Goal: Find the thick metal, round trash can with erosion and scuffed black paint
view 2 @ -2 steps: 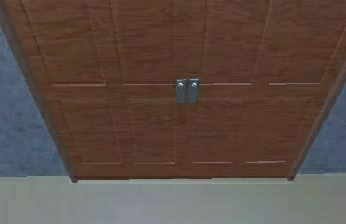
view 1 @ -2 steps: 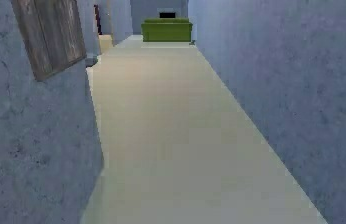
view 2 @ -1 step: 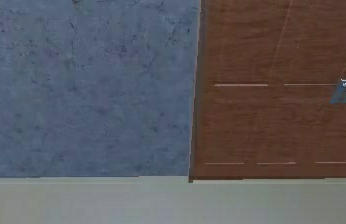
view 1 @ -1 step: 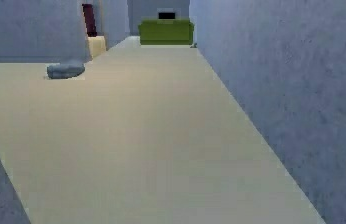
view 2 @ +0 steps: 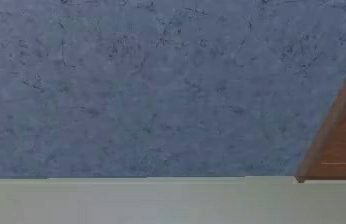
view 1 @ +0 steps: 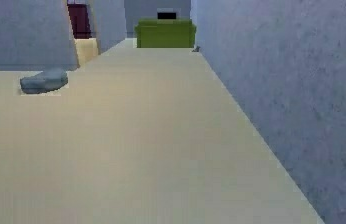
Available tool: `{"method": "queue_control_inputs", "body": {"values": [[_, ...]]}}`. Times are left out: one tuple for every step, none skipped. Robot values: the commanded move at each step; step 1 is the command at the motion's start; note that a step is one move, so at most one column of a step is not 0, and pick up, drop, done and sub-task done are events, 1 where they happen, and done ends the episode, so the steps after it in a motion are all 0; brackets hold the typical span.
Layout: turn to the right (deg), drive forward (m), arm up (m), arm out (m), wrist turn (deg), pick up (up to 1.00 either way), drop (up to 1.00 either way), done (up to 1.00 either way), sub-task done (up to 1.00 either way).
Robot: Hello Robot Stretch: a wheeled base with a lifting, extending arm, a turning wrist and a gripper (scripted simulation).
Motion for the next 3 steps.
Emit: {"method": "queue_control_inputs", "body": {"values": [[-18.0,0.0,0.0,0.0,0.0,0.0,0.0,0.0,0.0],[0.0,1.0,0.0,0.0,0.0,0.0,0.0,0.0,0.0],[0.0,1.0,0.0,0.0,0.0,0.0,0.0,0.0,0.0]]}}
